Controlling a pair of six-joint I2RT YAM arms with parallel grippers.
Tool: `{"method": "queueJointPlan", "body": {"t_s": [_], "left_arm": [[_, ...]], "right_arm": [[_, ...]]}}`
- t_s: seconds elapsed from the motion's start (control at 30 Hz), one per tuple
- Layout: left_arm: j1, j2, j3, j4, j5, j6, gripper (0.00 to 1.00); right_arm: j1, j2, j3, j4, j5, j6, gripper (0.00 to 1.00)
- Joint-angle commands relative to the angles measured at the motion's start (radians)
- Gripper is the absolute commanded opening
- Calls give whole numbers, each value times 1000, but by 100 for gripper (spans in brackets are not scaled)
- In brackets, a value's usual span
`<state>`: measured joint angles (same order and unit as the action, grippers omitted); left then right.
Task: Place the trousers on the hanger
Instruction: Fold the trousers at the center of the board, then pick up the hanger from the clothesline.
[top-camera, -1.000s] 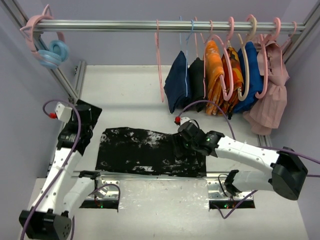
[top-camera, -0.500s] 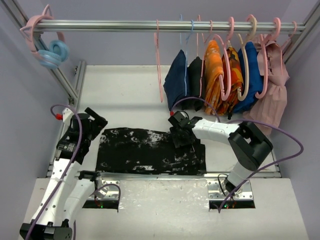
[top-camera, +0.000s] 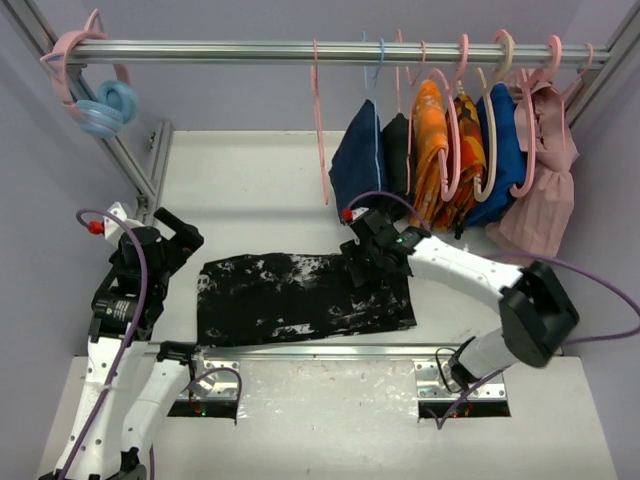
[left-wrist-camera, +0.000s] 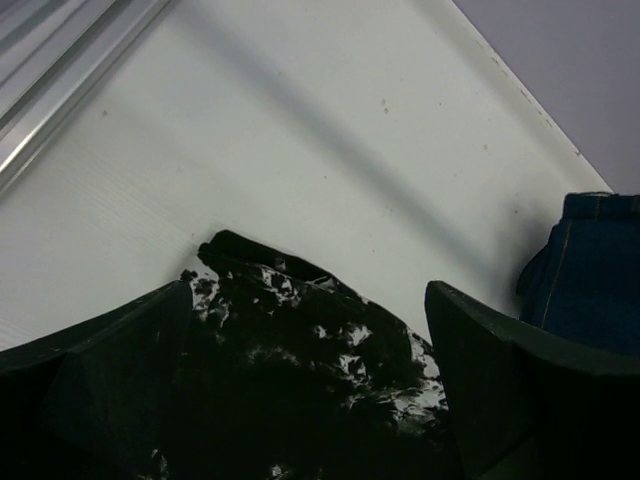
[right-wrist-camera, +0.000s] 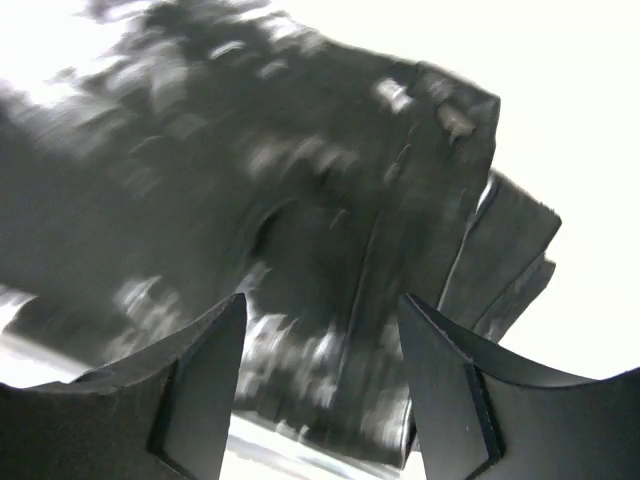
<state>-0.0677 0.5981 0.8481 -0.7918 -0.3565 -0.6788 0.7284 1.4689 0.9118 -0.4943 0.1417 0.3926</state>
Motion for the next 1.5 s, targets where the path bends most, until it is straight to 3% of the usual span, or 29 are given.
{"method": "queueJointPlan", "body": {"t_s": [0.0, 0.17, 0.63, 0.93, 1.1, 1.3, 1.47], "left_arm": [[2, 4, 76, 29, -27, 121, 100], [0, -20, 18, 103, 3, 187, 100], [2, -23, -20, 140, 22, 185, 100], [2, -20, -26, 144, 25, 182, 100], [1, -8, -24, 137, 1, 173, 100], [2, -3, -23, 126, -16, 162, 100], [1, -16, -27, 133, -8, 160, 100]], "right_arm": [[81, -224, -25, 49, -48, 60, 65], [171, -338, 32, -50, -33, 135, 68], [338, -405, 194, -143, 17, 194, 68], [357, -422, 304, -216, 113, 146, 70], [356, -302, 498, -258, 172, 99, 68], [328, -63, 753, -324, 344, 43, 58], [162, 137, 943, -397, 300, 62, 55]]}}
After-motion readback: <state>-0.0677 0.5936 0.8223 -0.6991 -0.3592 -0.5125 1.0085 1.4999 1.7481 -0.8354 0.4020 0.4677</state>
